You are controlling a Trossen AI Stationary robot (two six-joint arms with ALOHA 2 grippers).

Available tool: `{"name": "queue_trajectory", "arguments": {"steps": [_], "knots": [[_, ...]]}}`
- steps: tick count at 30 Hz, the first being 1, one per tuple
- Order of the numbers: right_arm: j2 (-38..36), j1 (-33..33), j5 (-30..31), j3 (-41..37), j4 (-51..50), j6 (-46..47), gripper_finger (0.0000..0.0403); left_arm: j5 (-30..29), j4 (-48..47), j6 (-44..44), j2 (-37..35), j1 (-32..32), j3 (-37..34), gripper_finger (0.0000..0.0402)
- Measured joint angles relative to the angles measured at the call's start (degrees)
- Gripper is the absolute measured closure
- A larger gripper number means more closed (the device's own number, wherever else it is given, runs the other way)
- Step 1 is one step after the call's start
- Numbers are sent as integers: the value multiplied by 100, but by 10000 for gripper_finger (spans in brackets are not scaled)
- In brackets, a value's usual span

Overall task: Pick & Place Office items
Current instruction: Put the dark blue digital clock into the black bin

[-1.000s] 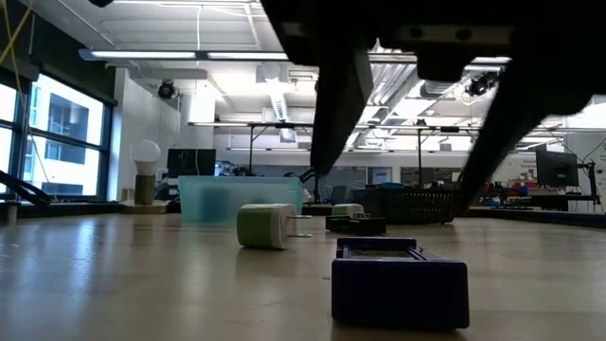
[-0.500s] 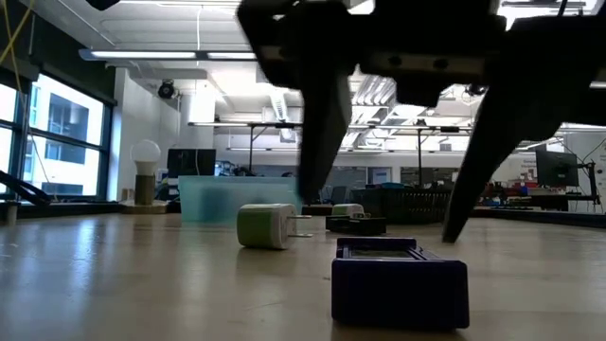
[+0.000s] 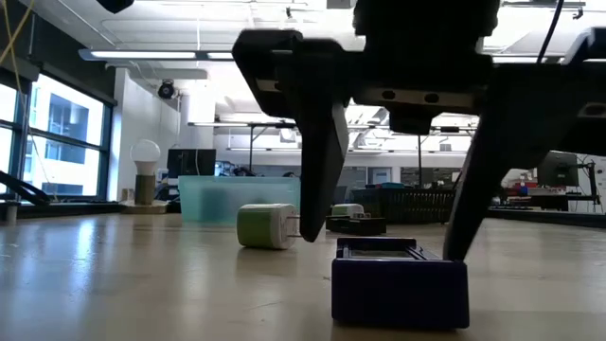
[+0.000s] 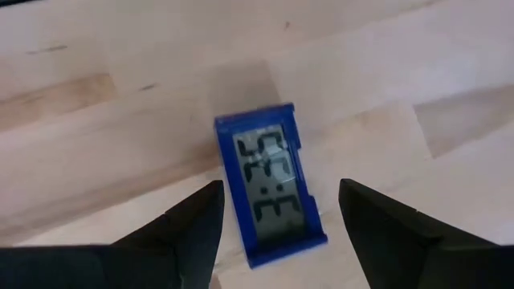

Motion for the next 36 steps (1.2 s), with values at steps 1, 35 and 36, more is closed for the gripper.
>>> {"name": "queue_trajectory", "arguments": {"steps": [1, 35, 36], "knots": [[2, -20, -4, 0, -34, 6, 168, -1, 2, -4, 0, 0, 0, 186], [181, -105, -556, 9, -249, 2338, 271, 32, 261, -277, 2, 91, 0, 186], [169, -88, -550, 9, -272, 2556, 271, 78, 260, -308, 2, 86, 0, 186]]}}
